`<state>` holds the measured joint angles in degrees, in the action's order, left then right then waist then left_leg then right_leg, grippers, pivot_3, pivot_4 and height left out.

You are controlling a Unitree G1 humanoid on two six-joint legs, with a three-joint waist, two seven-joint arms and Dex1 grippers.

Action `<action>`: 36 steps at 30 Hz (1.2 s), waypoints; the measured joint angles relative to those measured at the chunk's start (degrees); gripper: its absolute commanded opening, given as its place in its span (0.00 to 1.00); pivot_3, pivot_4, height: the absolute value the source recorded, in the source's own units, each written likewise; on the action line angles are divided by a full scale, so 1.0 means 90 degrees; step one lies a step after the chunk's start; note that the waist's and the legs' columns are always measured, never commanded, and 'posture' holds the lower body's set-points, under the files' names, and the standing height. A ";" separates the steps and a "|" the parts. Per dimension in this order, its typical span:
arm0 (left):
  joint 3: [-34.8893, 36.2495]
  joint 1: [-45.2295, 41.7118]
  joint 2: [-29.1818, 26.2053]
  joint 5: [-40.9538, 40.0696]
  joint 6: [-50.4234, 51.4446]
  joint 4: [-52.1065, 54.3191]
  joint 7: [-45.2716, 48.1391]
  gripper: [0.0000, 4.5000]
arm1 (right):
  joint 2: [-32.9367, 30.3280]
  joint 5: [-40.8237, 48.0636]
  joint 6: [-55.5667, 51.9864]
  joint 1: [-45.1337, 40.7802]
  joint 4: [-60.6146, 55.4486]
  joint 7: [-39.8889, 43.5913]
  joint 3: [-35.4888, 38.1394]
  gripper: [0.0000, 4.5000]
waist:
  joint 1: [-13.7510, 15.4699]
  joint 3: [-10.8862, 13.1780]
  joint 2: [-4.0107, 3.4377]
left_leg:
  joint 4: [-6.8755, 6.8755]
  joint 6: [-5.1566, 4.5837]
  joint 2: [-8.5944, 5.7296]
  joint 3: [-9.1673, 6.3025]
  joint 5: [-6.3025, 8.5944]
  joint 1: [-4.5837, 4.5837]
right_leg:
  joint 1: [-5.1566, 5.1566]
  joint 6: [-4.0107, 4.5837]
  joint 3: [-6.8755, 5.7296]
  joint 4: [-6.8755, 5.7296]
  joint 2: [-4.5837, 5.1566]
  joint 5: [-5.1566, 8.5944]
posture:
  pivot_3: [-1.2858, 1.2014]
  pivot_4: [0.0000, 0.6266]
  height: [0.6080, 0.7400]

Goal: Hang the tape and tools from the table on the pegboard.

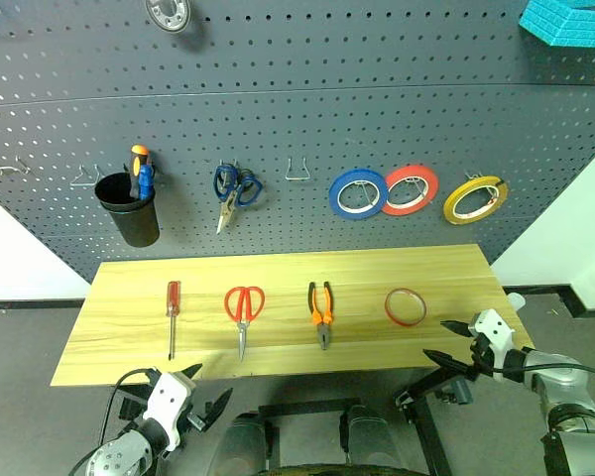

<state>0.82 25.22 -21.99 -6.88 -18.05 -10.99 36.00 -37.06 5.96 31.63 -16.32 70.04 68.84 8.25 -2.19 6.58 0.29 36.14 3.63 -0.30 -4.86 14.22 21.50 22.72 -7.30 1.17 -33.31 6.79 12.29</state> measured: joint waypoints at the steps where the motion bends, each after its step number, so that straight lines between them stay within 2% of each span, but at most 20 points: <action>1: 0.0000 -0.0022 0.0001 0.0001 -0.0001 -0.0003 0.0000 0.97 | -0.0003 0.0000 0.0001 0.0000 0.0000 -0.0001 0.0002 1.00 | -0.0019 0.0001 0.0001 | 0.0000 0.0002 0.0000 0.0000 0.0001 0.0000 | 0.0000 0.0000 0.0000 0.0001 0.0000 0.0000 | 0.53 0.11 1.00; 22: -0.0003 -0.0563 0.0121 0.0070 -0.0716 -0.1293 -0.0007 0.97 | -0.0075 -0.0159 0.0283 0.0004 0.0000 -0.0438 -0.0016 1.00 | -0.0034 -0.0001 -0.0002 | -0.0007 -0.0015 0.0000 0.0000 -0.0009 -0.0006 | -0.0001 0.0000 0.0000 -0.0007 0.0000 -0.0001 | 0.53 0.10 1.00; 31: 0.0052 -0.0847 -0.0061 0.0065 -0.0985 -0.1664 0.0059 0.97 | -0.0096 -0.0385 0.0574 -0.0009 0.0000 -0.0537 -0.0110 1.00 | -0.0023 -0.0001 -0.0003 | -0.0014 -0.0016 0.0000 -0.0001 -0.0009 -0.0009 | -0.0002 0.0000 0.0001 -0.0012 0.0000 -0.0001 | 0.53 0.11 1.00; 36: -0.0021 -0.1185 -0.0099 0.0175 -0.0990 -0.1671 0.0094 0.97 | -0.0316 -0.0828 0.0679 -0.0031 0.0000 -0.1027 -0.0393 1.00 | -0.0002 -0.0002 -0.0003 | -0.0008 -0.0016 -0.0001 -0.0001 -0.0010 -0.0009 | -0.0006 0.0000 0.0001 -0.0012 0.0000 -0.0001 | 0.53 0.11 1.00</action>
<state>0.63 14.56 -22.88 -5.31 -26.96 -26.02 36.84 -39.90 -1.49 37.74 -16.59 70.04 59.59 4.71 -2.21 6.56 0.26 36.07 3.48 -0.30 -4.86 14.13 21.41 22.67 -7.30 1.17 -33.41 6.79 12.28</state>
